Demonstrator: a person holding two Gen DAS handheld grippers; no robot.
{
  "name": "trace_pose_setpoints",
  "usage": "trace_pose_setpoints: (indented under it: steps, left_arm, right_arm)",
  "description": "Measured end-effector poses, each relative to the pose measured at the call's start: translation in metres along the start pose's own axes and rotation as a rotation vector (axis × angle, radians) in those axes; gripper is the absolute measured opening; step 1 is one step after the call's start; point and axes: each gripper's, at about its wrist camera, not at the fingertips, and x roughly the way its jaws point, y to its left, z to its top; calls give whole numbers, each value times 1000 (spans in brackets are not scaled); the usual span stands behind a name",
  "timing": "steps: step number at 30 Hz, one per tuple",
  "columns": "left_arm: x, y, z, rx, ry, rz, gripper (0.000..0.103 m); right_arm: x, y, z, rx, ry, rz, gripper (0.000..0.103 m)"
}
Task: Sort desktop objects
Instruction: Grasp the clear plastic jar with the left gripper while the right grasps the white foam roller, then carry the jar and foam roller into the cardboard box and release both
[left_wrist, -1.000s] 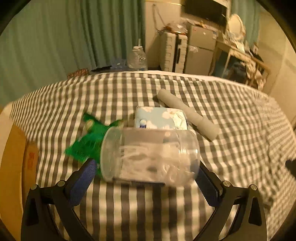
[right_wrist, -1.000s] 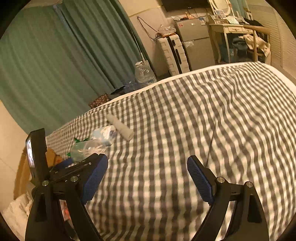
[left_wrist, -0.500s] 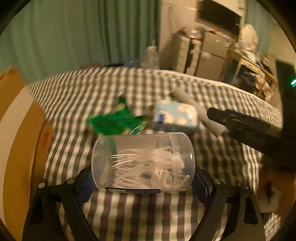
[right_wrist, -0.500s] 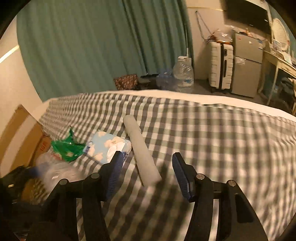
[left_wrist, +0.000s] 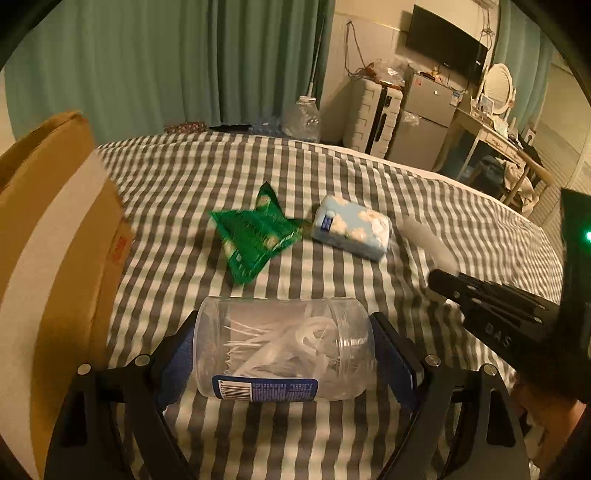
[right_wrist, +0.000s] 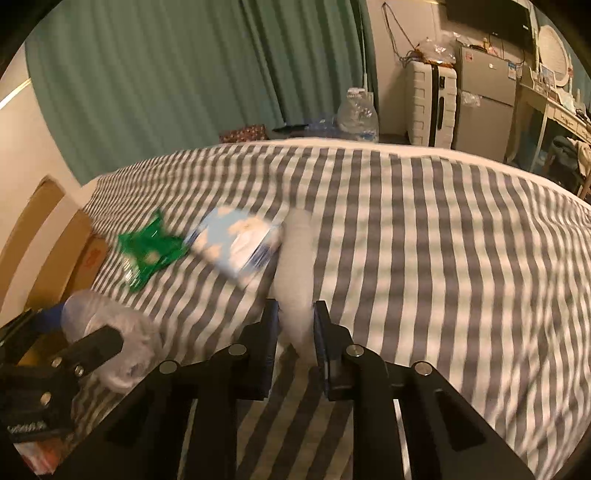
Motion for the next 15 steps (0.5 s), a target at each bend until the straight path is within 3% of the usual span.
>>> trace_pose_setpoints:
  steps: [3, 8, 15]
  left_arm:
    - [-20, 3, -11, -17, 9, -16, 89]
    - [-49, 13, -20, -44, 10, -31, 89]
    - [-88, 31, -36, -98, -10, -61, 89]
  right_arm:
    - [-22, 6, -13, 21, 1, -17, 16]
    - [-48, 9, -30, 115, 46, 29, 12]
    - [-94, 36, -52, 172, 6, 68, 12]
